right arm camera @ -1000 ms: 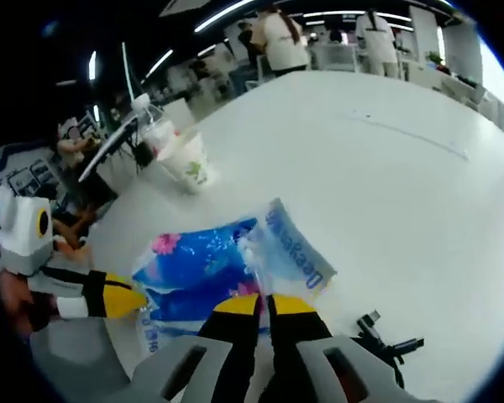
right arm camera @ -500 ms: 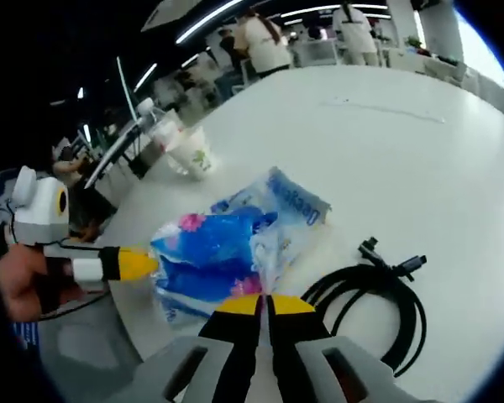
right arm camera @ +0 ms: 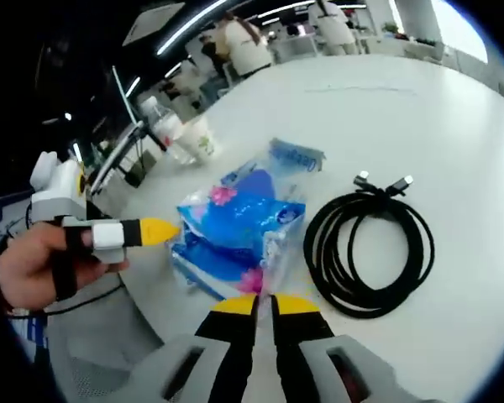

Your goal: Arrange the tabletop items into an orderly group along one side of the table until the central work area is clear of visible clutter.

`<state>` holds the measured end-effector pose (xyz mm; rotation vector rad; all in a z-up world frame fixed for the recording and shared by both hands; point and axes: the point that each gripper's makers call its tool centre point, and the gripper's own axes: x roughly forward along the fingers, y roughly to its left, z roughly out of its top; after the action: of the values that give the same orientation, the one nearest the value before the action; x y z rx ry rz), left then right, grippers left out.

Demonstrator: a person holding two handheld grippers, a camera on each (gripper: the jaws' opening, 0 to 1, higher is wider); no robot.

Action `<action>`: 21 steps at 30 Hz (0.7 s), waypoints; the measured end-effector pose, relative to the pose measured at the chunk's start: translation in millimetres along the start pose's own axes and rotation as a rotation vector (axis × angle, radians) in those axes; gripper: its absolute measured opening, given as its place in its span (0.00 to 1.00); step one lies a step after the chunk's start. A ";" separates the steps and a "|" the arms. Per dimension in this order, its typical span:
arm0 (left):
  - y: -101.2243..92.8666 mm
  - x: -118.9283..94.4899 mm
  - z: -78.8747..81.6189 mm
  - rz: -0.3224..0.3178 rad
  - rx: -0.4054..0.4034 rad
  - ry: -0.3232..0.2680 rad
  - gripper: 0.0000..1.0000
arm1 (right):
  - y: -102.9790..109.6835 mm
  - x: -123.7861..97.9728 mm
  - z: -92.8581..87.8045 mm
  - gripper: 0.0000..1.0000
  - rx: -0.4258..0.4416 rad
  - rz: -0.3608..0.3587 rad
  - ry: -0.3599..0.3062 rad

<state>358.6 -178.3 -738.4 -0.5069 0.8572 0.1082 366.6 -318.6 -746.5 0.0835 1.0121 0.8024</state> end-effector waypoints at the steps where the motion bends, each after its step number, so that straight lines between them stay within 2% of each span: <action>1: -1.0 -0.4 -0.4 -0.006 0.013 0.001 0.12 | -0.1 -1.8 -1.3 0.06 0.000 0.000 -0.003; 5: 1.0 -3.7 -3.5 -0.004 0.046 0.005 0.13 | -10.1 -4.6 -6.9 0.07 0.018 -0.032 -0.002; 8: -1.3 -4.1 -8.4 -0.009 0.067 0.015 0.14 | -14.8 -7.0 -4.2 0.11 0.063 -0.039 -0.023; 12: -2.8 -5.4 -9.2 -0.014 0.100 0.022 0.14 | -14.0 -6.6 -0.5 0.16 0.050 -0.043 -0.029; 14: -2.1 -5.6 -10.6 -0.003 0.138 0.025 0.13 | -13.9 -5.2 4.2 0.16 0.070 -0.048 -0.047; 15: 0.9 -5.1 -11.8 0.019 0.182 0.023 0.11 | -14.2 -3.5 6.3 0.16 0.078 -0.048 -0.057; 21: -7.7 0.5 -19.2 -0.004 0.210 0.039 0.09 | -5.9 10.4 5.4 0.19 0.092 -0.049 -0.051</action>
<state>347.8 -194.1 -746.3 -0.3142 0.8942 0.0041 377.0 -314.7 -753.4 0.1565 0.9989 0.7062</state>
